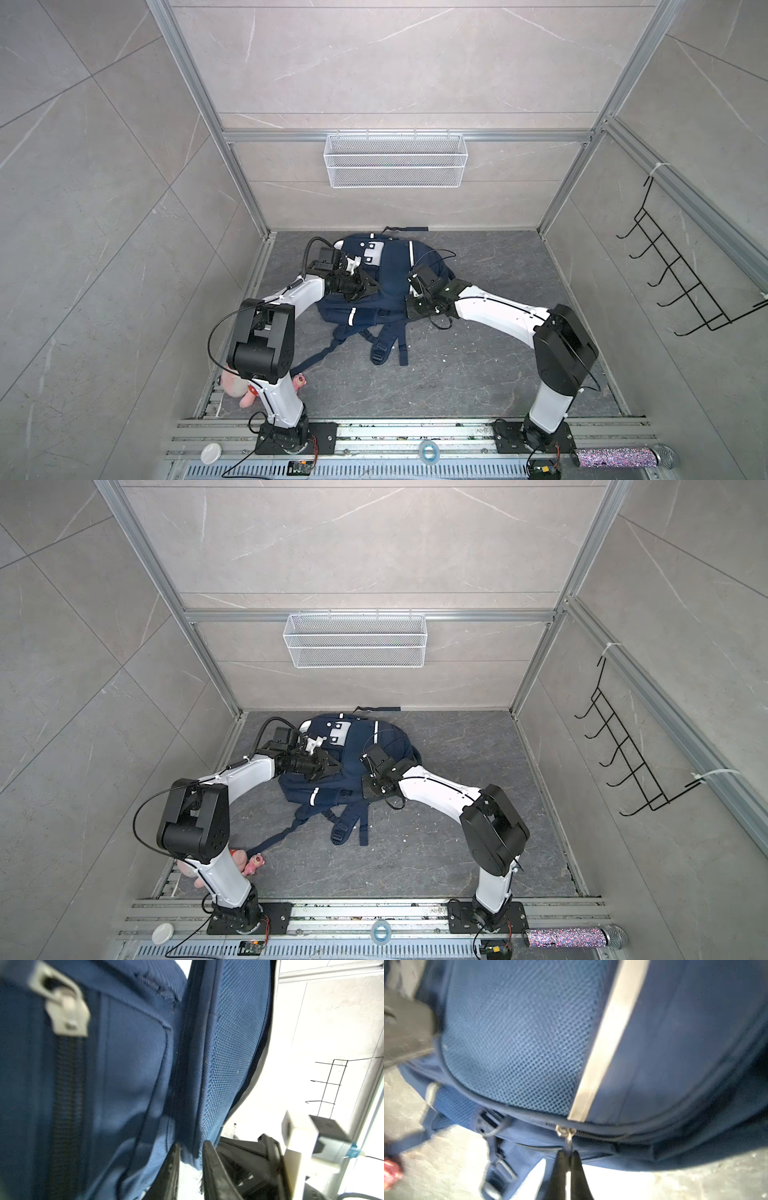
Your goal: Pack the student bag
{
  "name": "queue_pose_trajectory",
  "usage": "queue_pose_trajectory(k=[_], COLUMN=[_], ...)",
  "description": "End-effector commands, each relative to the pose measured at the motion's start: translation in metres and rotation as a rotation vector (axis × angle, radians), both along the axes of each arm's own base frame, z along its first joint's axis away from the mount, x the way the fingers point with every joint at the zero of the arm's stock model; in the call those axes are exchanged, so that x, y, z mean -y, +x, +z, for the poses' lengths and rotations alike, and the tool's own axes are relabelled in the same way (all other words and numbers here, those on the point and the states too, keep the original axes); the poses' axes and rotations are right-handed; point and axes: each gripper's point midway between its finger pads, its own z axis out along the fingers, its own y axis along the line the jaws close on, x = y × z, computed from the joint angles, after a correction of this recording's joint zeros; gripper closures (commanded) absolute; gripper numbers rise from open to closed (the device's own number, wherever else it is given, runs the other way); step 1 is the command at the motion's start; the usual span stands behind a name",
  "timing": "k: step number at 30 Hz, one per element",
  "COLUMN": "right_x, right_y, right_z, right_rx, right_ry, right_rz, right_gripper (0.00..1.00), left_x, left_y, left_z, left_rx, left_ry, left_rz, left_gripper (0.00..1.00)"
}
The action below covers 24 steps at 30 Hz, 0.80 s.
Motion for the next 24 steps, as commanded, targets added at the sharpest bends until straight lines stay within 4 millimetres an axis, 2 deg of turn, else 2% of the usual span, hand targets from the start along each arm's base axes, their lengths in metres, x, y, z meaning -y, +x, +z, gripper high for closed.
queue_pose_trajectory(k=[1,4,7,9,13,18,21,22,24], right_x=[0.017,0.029,0.04,0.044,0.062,0.099,0.099,0.094,0.08], right_y=[-0.002,-0.003,-0.004,-0.005,-0.006,0.0,0.005,0.006,0.004], right_z=[0.004,0.003,0.002,0.003,0.005,0.008,0.018,0.023,0.027], right_rx=[0.003,-0.012,-0.018,-0.015,-0.007,-0.013,0.006,0.011,0.008], right_ry=[-0.041,-0.027,-0.019,-0.034,-0.12,-0.071,-0.021,-0.013,0.006], right_rz=[-0.022,-0.084,-0.133,-0.131,-0.118,-0.222,-0.193,-0.151,-0.082], right_gripper=[1.0,1.0,1.0,1.0,1.0,1.0,1.0,1.0,1.0], left_x=[0.002,0.002,0.002,0.001,-0.001,-0.003,0.0,0.005,0.017], left_y=[0.001,0.001,0.001,0.0,0.001,-0.001,-0.001,-0.003,-0.007], left_z=[-0.004,-0.007,-0.009,-0.011,-0.012,-0.016,-0.007,0.0,0.013], left_rx=[0.03,0.027,0.031,0.033,0.046,0.059,0.077,0.092,0.115], left_ry=[0.001,0.002,0.002,0.004,0.028,0.063,0.036,0.02,0.007], left_rz=[-0.019,-0.018,-0.015,-0.016,-0.024,-0.052,-0.062,-0.074,-0.113], left_gripper=[0.81,0.85,0.96,1.0,1.0,1.0,1.0,0.93,0.65])
